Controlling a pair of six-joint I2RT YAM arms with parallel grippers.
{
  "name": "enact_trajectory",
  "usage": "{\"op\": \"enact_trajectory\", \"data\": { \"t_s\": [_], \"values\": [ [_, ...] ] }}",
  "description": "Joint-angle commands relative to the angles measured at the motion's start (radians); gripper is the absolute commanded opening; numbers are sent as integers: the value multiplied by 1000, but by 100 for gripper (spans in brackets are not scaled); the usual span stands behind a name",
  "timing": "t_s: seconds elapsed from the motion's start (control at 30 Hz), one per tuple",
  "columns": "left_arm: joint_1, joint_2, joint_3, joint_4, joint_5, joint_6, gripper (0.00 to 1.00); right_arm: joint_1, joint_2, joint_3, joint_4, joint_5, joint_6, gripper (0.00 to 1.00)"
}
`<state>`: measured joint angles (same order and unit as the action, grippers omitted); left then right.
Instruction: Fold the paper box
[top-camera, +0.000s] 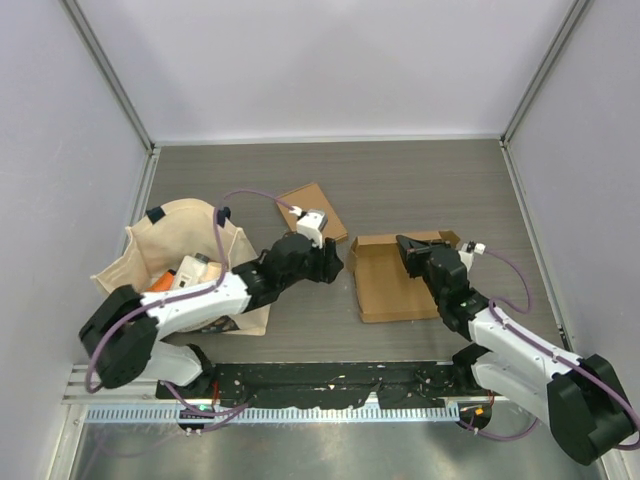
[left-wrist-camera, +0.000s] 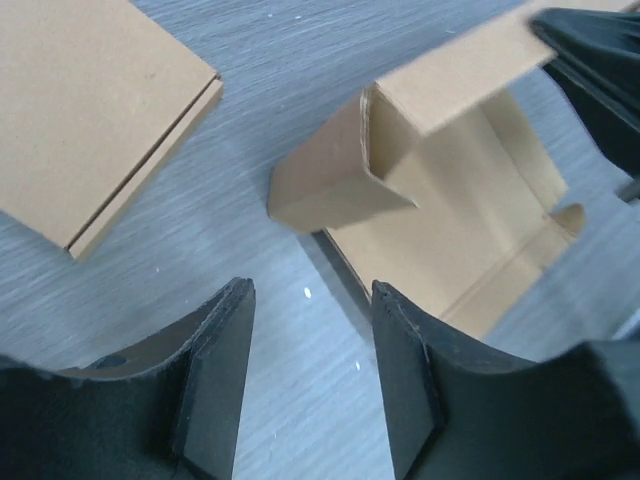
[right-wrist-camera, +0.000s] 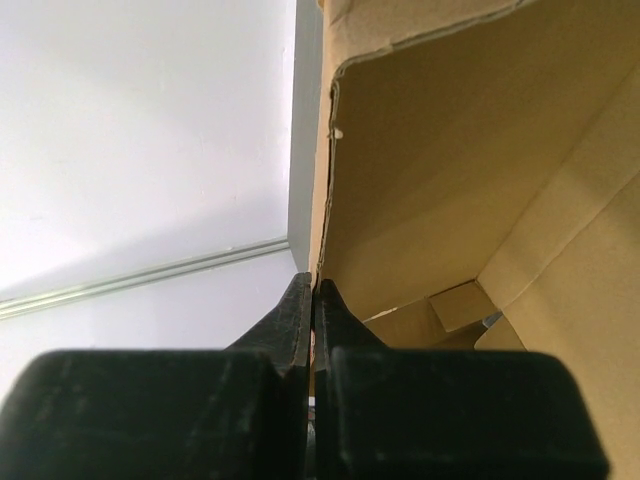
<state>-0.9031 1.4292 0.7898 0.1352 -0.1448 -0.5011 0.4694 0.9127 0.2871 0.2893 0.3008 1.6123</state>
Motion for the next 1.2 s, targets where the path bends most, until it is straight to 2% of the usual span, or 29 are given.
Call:
{"op": "enact_trajectory", "data": {
  "t_s": [0.0, 0.03, 0.17, 0.23, 0.3, 0.4, 0.57, 0.73, 0.83, 0.9, 1.17],
  "values": [
    [-23, -145, -99, 55, 74, -116, 50, -3, 31, 29, -36, -8, 1, 1],
    [-32, -156, -106, 75, 121, -113, 45, -3, 37, 40, -45, -9, 30, 1],
    [-91, -84, -71, 141, 140, -57, 28, -21, 43, 93, -137, -6, 67, 1],
    [-94, -38, -60, 204, 140, -48, 24, -23, 16, 115, -193, 12, 74, 1],
    [-97, 26, -3, 195, 174, -30, 20, -41, 11, 129, -228, -14, 74, 1],
    [-106, 120, 25, 251, 149, 27, 17, -43, 11, 138, -236, -43, 98, 1],
    [-102, 266, 113, 222, -16, 59, 5, -43, 22, 127, -219, -66, 133, 1],
    [-99, 375, 120, 202, -96, 24, 1, -44, 17, 149, -248, -81, 193, 1],
    [-99, 392, 66, 238, -113, 1, 0, -48, 20, 203, -349, -71, 208, 1],
    [-99, 387, 25, 254, -125, -11, 0, -54, 28, 248, -424, -57, 209, 1],
    [-99, 335, -104, 354, -139, -30, 0, -94, 52, 264, -430, -86, 225, 1]
  ]
}}
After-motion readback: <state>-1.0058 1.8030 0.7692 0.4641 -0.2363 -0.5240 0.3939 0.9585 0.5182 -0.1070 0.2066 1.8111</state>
